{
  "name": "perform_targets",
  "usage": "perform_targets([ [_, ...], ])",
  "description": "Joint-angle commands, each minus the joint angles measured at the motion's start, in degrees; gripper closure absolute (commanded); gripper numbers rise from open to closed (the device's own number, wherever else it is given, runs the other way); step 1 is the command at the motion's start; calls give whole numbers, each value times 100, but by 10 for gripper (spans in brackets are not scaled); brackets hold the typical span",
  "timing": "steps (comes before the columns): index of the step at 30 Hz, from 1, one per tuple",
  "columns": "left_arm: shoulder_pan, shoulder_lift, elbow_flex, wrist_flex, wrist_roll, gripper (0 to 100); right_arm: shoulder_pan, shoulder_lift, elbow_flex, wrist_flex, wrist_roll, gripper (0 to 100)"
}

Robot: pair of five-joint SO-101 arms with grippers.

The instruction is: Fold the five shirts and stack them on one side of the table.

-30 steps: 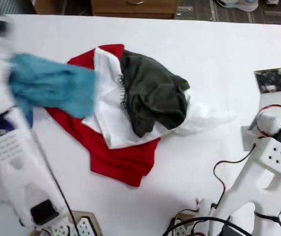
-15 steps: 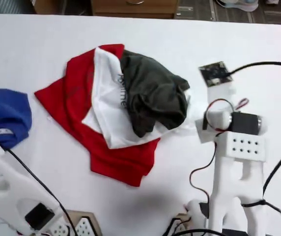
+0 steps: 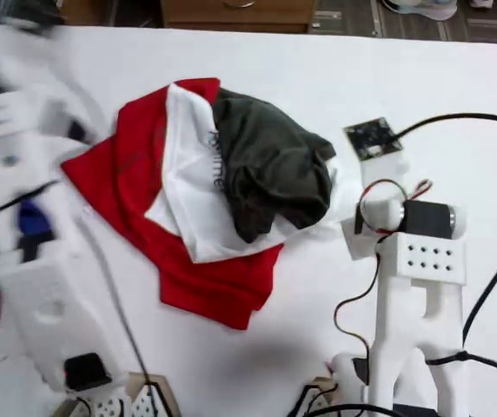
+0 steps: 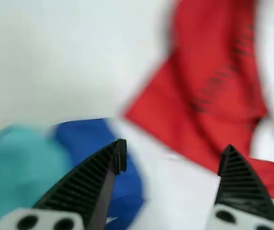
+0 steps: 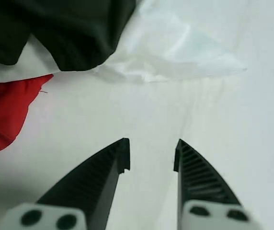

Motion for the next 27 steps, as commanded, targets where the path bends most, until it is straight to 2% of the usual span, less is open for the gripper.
perform_targets([
  [1,1073,290,1077,-334,642,679,646,-31,-26,-48,79,837],
  [4,1363,809,1279,-905,1301,679,1200,-31,-9,-13,580,837],
  [8,1380,1486,1033,-1046,1952,679,2062,-31,-9,-13,1152,837],
  [11,1371,1969,725,-1037,1969,679,2527,-31,-9,-22,1503,837],
  [15,1407,2505,286,-835,1714,684,2677,-31,-9,-22,1626,837],
  [17,1415,2690,-119,-475,1653,735,2659,-31,-9,-22,1600,837],
  [20,1310,2804,-637,70,1679,985,2651,-31,-18,-22,1582,837],
  [22,1134,2743,-954,105,1644,959,2651,-31,-9,-22,1582,837],
  [25,809,2251,-1455,105,1591,978,2651,-31,-9,-22,1582,837],
  [27,668,1662,-1710,105,1292,980,2651,-4,0,-22,1582,837],
])
